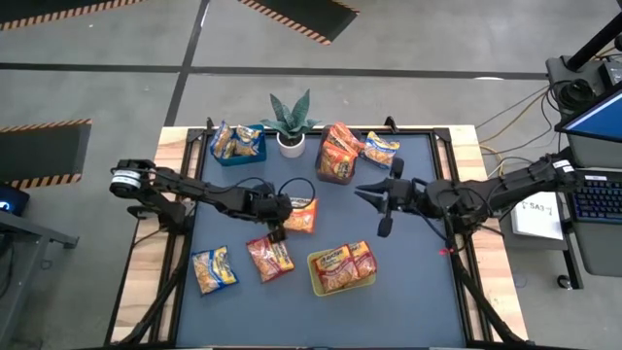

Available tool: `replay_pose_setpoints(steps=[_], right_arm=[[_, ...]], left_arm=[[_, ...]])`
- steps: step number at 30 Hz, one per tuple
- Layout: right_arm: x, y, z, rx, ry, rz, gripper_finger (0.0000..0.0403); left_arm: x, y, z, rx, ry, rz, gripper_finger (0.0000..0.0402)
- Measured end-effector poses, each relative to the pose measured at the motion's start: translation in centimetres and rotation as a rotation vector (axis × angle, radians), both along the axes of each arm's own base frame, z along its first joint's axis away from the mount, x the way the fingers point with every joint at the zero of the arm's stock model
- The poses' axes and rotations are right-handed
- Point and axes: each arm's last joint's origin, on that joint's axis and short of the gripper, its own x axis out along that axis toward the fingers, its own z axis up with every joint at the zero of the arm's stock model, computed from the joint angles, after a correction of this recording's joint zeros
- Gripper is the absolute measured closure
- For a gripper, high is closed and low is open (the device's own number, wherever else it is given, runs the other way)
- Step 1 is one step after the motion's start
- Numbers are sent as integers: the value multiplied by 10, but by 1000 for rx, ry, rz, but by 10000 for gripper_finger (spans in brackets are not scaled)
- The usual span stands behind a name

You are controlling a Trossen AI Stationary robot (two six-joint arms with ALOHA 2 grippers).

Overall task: Sort Maruchan noodles
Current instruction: Put the orange bag into the black bin

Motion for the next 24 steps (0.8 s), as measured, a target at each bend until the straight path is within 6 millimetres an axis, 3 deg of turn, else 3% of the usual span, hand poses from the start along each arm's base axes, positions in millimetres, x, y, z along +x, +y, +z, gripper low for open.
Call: replay_pose_setpoints(steps=[6, 12, 16, 24], right_arm=[[18, -3, -22, 229, 54, -61, 381], [41, -3, -70, 468, 216, -173, 392], [54, -6, -91, 616, 296, -131, 394], [67, -17, -119, 756, 378, -185, 394]], left_arm=[[-1, 2, 5, 94, 18, -104, 365], [-9, 2, 22, 141, -17, -181, 365], [-20, 3, 31, 157, -85, -197, 365], [-39, 2, 22, 103, -279, -188, 365]])
